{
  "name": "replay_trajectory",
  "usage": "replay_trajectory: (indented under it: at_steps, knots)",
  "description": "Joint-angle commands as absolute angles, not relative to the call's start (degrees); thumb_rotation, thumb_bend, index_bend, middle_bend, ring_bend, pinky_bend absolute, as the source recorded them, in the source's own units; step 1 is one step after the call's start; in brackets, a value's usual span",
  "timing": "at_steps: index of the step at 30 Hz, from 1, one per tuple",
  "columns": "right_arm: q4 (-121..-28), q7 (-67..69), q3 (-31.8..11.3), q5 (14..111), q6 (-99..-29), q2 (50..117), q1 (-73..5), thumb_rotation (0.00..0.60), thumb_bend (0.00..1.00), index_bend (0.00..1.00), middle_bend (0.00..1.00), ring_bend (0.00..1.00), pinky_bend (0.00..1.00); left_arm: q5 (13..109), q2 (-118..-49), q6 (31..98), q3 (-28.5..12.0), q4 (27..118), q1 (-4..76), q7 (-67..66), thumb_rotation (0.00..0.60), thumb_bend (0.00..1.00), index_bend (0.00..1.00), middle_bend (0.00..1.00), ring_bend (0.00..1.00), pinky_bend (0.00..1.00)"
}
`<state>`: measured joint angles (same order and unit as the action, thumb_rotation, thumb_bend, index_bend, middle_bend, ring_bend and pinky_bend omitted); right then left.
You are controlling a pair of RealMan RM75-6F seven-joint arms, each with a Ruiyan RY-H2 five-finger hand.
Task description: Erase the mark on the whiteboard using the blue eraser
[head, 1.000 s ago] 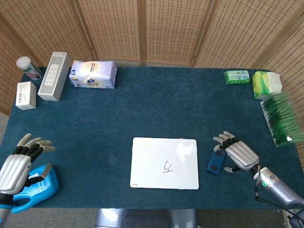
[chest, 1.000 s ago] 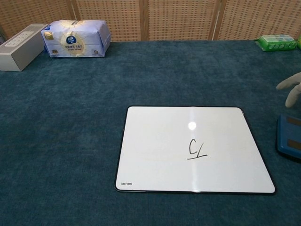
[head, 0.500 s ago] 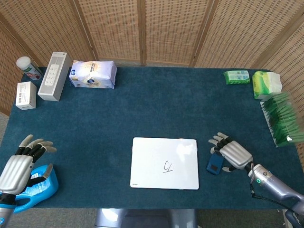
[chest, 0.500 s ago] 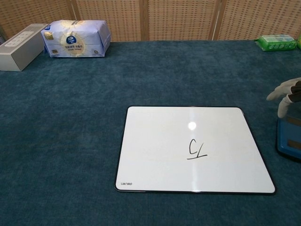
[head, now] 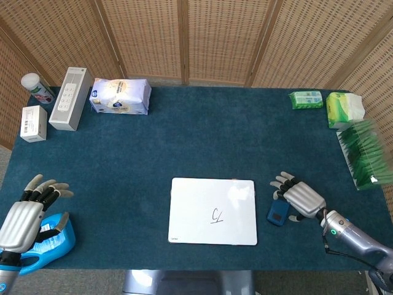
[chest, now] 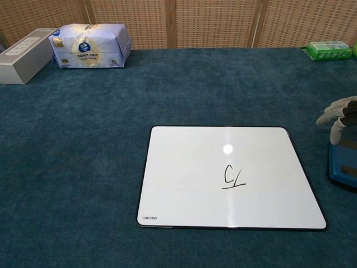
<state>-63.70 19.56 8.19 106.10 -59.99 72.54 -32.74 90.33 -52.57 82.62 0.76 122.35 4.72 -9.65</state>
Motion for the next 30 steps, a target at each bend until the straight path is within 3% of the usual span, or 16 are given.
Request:
replay_trajectory:
  at_steps: [1,30]
  knots:
    - [-62.98,19.88,8.59,106.04,-60.41,72.87,-32.97,0.600,0.01,0.35,0.15,0.00,0.00,90.50,-52.64,82.71,0.87,122.55,4.64,-9.94,0.600,0.50,0.34,0.28,0.19,0.03]
    - [-58.46,22.65,11.39,107.11,-64.64,74.23,-34.03,0.600,0.00,0.35,0.15,0.00,0.00,91.34,-52.44,84.46,1.03,124.09,3.72,-11.55,0.600,0.50,0.34,0.28,0.19,0.03]
